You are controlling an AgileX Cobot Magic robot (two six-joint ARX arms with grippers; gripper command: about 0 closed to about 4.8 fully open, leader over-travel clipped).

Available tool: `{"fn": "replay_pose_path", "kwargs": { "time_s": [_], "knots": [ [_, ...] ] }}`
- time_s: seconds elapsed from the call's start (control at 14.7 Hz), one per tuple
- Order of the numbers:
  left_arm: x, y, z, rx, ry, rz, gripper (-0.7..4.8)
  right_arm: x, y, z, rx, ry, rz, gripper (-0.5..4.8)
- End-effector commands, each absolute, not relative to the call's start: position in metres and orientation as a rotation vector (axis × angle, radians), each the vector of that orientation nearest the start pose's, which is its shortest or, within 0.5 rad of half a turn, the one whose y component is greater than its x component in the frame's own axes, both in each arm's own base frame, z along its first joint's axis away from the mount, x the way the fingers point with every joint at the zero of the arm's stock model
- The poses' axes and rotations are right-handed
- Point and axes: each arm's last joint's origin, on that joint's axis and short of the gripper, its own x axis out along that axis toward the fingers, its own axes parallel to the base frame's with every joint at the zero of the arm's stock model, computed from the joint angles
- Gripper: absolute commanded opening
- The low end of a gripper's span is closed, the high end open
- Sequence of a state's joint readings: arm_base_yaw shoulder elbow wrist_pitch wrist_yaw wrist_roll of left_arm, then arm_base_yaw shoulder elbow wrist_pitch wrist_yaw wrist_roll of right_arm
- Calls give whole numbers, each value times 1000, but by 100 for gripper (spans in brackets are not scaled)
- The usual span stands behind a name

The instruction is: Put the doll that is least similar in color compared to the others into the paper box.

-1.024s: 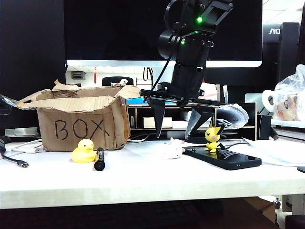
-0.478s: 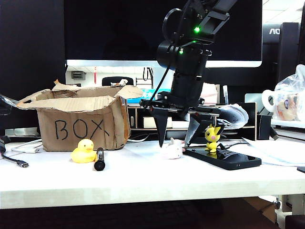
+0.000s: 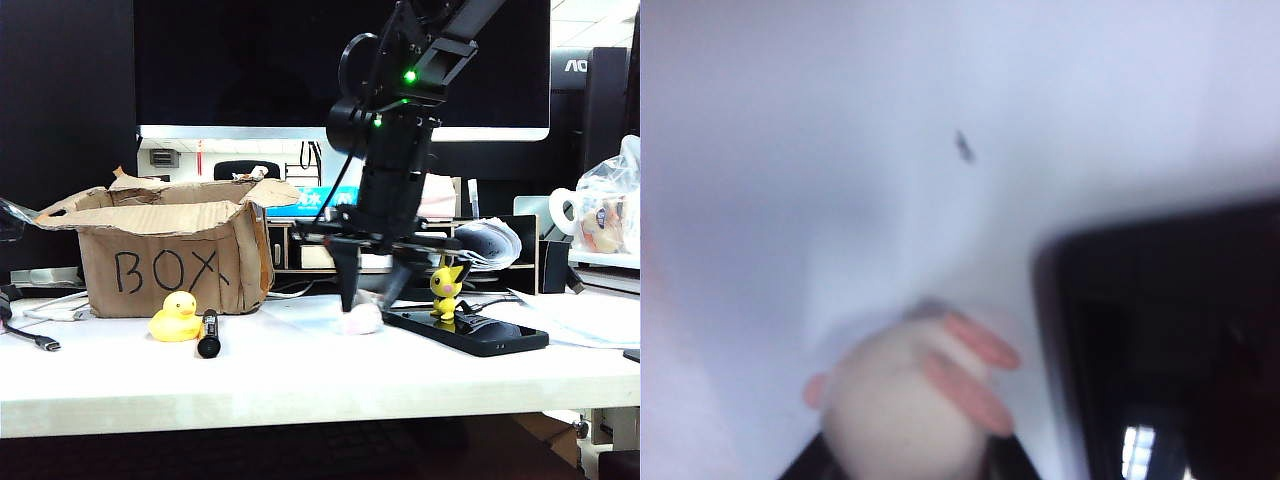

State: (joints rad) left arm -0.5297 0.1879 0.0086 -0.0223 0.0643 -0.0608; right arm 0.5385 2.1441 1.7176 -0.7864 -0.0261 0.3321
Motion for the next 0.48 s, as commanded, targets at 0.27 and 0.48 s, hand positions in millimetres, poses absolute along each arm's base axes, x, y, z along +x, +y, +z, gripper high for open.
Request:
{"fn": "replay_pose_path", "kwargs": {
  "time_s": [0.27,0.48],
  "knots": [
    [92,-56,150,-13,208,-588,-5,381,231,190,-9,1244,307,74],
    [92,-56,150,-13,208,-588,-5,379,229,199,-4,1233,312,74]
  ]
}}
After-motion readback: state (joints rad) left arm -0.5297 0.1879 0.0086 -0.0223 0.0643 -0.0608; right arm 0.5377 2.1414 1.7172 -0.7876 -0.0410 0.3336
